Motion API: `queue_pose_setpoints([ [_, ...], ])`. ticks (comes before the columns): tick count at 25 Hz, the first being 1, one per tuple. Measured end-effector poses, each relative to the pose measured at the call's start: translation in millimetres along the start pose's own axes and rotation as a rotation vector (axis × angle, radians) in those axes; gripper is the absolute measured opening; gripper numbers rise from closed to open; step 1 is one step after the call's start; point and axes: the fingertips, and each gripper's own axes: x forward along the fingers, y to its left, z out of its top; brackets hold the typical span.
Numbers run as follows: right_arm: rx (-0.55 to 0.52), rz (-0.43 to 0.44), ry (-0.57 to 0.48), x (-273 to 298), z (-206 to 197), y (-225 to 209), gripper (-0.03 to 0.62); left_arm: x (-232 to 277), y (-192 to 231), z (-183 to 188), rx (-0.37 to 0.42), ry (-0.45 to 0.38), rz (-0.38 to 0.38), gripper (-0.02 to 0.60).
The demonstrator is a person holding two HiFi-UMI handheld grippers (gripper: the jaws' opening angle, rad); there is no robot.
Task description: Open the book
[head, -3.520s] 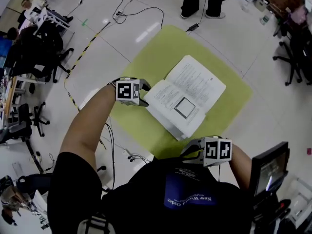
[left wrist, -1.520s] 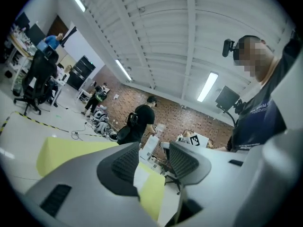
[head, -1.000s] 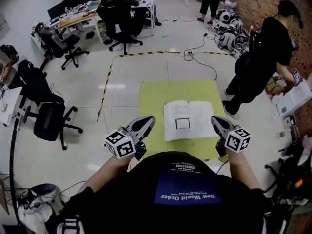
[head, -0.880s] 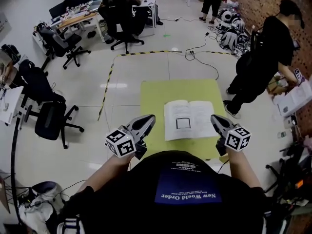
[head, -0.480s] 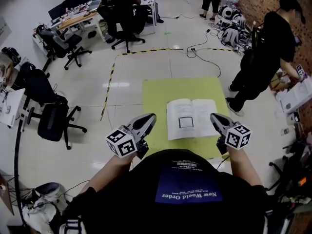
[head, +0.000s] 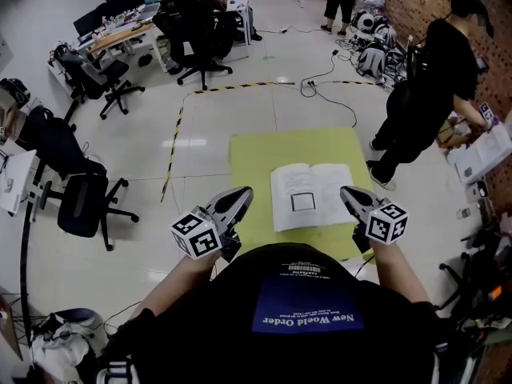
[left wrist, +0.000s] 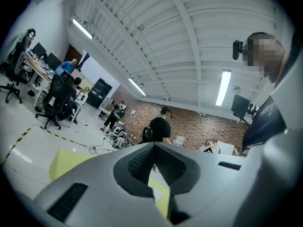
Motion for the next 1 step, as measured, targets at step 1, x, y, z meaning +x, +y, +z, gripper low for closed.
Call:
queue_pose_setpoints([
  [1,0.0,0.001,0.0,0.2,-0.5,0.9,-0.015,0.2,0.1,-0.1,-0.001,0.001,-0.005,0.006],
])
